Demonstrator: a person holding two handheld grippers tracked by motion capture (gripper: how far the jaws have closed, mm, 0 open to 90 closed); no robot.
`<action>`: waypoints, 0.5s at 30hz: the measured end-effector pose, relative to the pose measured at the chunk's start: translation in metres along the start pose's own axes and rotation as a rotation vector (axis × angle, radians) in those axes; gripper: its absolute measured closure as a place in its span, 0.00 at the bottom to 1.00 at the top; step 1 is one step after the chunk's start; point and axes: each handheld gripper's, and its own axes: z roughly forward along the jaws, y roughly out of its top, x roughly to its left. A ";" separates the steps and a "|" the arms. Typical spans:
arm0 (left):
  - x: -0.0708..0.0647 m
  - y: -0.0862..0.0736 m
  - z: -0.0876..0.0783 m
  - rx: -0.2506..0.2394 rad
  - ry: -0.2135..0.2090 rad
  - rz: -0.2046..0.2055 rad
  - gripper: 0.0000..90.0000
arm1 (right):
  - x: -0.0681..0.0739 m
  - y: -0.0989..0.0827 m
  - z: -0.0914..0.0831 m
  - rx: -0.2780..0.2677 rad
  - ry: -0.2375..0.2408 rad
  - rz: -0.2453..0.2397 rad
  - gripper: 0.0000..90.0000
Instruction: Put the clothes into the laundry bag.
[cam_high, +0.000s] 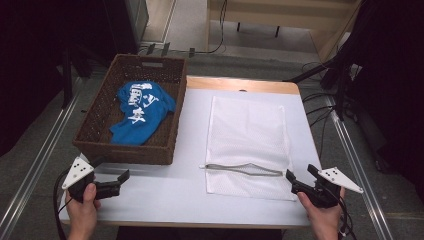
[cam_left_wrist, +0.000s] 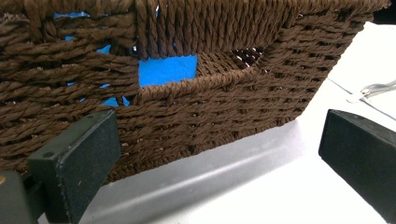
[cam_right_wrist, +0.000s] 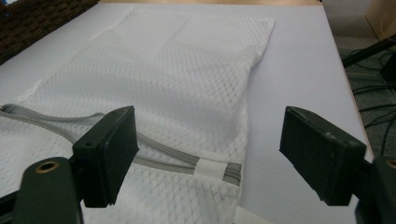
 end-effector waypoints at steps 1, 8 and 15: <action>0.000 0.000 0.000 0.004 -0.003 -0.001 0.00 | 0.001 0.000 0.001 -0.003 0.003 -0.002 0.24; -0.004 -0.001 0.001 0.007 -0.006 0.012 0.00 | 0.009 0.002 0.005 -0.032 0.015 -0.032 0.39; -0.005 -0.003 0.001 0.007 -0.006 0.008 0.00 | 0.026 0.009 0.014 -0.024 0.045 -0.046 0.55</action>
